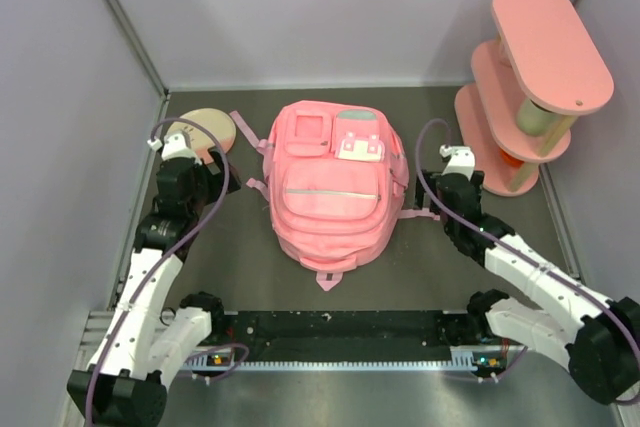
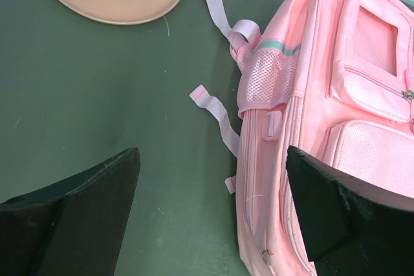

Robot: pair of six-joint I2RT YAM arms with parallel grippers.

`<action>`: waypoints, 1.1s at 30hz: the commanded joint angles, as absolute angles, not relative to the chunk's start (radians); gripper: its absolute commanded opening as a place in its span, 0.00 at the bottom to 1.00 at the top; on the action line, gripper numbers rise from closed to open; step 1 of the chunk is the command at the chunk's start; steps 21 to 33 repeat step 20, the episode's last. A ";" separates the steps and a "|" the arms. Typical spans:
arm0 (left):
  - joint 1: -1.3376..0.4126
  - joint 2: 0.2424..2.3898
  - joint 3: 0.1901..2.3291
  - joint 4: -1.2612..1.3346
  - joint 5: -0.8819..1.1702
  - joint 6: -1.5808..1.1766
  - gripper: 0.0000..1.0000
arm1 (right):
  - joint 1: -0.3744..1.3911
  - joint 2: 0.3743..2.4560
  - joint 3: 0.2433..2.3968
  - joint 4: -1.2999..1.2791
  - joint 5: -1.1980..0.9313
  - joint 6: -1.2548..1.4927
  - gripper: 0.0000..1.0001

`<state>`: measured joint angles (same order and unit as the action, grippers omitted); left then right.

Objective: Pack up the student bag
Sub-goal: Reset both arms

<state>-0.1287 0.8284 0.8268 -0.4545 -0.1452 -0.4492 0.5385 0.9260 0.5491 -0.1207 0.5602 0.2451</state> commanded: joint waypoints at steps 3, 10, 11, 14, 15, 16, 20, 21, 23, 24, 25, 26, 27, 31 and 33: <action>-0.130 0.776 0.790 -0.456 -0.209 -0.446 0.98 | 0.371 1.015 0.644 -0.144 0.234 0.262 0.99; -0.129 0.770 0.766 -0.477 -0.216 -0.466 0.98 | 0.281 1.043 0.623 -0.074 0.176 0.292 0.99; -0.130 0.764 0.761 -0.473 -0.216 -0.472 0.98 | 0.279 1.031 0.606 -0.052 0.261 0.310 0.99; -0.130 0.764 0.742 -0.466 -0.210 -0.482 0.98 | 0.278 0.985 0.539 0.041 0.351 0.295 0.99; -0.129 0.767 0.744 -0.465 -0.204 -0.483 0.98 | 0.279 0.979 0.523 0.069 0.373 0.284 0.99; -0.129 0.770 0.742 -0.465 -0.199 -0.480 0.98 | 0.278 0.974 0.493 0.098 0.382 0.237 0.99; -0.129 0.779 0.735 -0.443 -0.207 -0.509 0.98 | 0.272 1.020 0.445 0.217 0.477 0.198 0.99; -0.129 0.779 0.735 -0.443 -0.207 -0.509 0.98 | 0.272 1.020 0.445 0.217 0.477 0.198 0.99; -0.129 0.779 0.735 -0.443 -0.207 -0.509 0.98 | 0.272 1.020 0.445 0.217 0.477 0.198 0.99; -0.129 0.779 0.735 -0.443 -0.207 -0.509 0.98 | 0.272 1.020 0.445 0.217 0.477 0.198 0.99; -0.129 0.779 0.735 -0.443 -0.207 -0.509 0.98 | 0.272 1.020 0.445 0.217 0.477 0.198 0.99; -0.129 0.779 0.735 -0.443 -0.207 -0.509 0.98 | 0.272 1.020 0.445 0.217 0.477 0.198 0.99; -0.129 0.779 0.735 -0.443 -0.207 -0.509 0.98 | 0.272 1.020 0.445 0.217 0.477 0.198 0.99; -0.129 0.779 0.735 -0.443 -0.207 -0.509 0.98 | 0.272 1.020 0.445 0.217 0.477 0.198 0.99; -0.129 0.779 0.735 -0.443 -0.207 -0.509 0.98 | 0.272 1.020 0.445 0.217 0.477 0.198 0.99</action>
